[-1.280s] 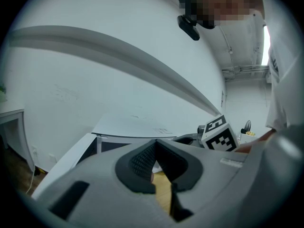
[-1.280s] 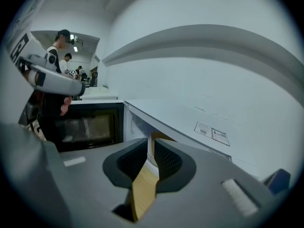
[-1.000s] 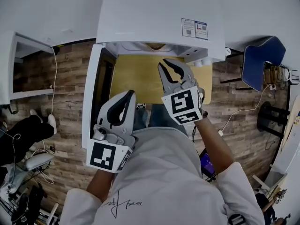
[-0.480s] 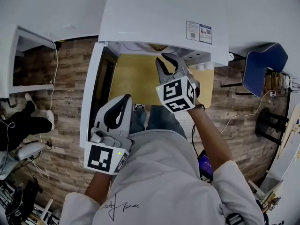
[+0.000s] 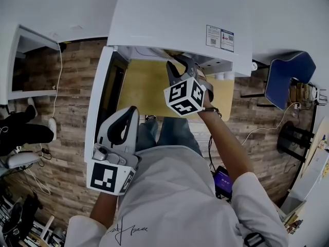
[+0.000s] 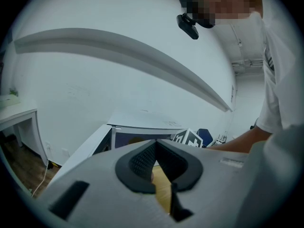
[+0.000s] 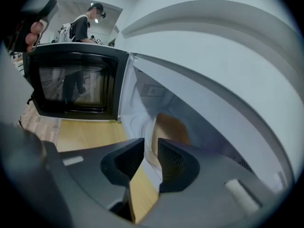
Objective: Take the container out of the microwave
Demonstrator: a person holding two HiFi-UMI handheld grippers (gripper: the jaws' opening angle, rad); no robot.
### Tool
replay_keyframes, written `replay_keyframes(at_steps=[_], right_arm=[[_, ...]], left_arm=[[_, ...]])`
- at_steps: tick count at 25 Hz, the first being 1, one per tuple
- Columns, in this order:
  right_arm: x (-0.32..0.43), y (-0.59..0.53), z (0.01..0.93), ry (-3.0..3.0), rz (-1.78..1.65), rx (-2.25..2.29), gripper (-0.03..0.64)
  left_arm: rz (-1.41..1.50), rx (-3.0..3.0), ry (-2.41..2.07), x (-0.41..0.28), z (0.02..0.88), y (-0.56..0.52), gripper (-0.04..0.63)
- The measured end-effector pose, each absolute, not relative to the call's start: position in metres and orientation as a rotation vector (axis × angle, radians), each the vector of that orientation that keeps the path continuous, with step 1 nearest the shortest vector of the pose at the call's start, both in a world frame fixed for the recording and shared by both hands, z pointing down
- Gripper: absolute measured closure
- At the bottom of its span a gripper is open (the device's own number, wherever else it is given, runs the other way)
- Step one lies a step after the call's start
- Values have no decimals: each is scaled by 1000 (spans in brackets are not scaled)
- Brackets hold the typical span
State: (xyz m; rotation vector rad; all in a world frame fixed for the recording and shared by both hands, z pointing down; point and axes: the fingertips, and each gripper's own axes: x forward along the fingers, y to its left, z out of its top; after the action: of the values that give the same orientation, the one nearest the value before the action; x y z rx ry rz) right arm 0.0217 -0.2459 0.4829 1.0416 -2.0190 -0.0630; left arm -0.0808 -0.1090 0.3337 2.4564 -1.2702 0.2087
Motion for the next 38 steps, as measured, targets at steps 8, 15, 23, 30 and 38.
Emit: replay_keyframes(at_steps=[8,15,23,30,38], right_arm=[[14,-259,502,-1968,-113,993,511],[15,-267,517,-1875,-202,962,508],[11,-270,527,-1792,-321,948,505],[13,-275,533,-1700,-430,980,532],[15,-277,533,-1682,-414,1007,558]], left_arm=[[236,2408,-1310,-95,342,-106,595],[241,2391,-1333,-104,345,-106,595],[240,2379,-1338,-113,349,-108,595],[241,2369,-1343,-119,352,-107,595],[201,2352,-1333,-127,352,-109,595]])
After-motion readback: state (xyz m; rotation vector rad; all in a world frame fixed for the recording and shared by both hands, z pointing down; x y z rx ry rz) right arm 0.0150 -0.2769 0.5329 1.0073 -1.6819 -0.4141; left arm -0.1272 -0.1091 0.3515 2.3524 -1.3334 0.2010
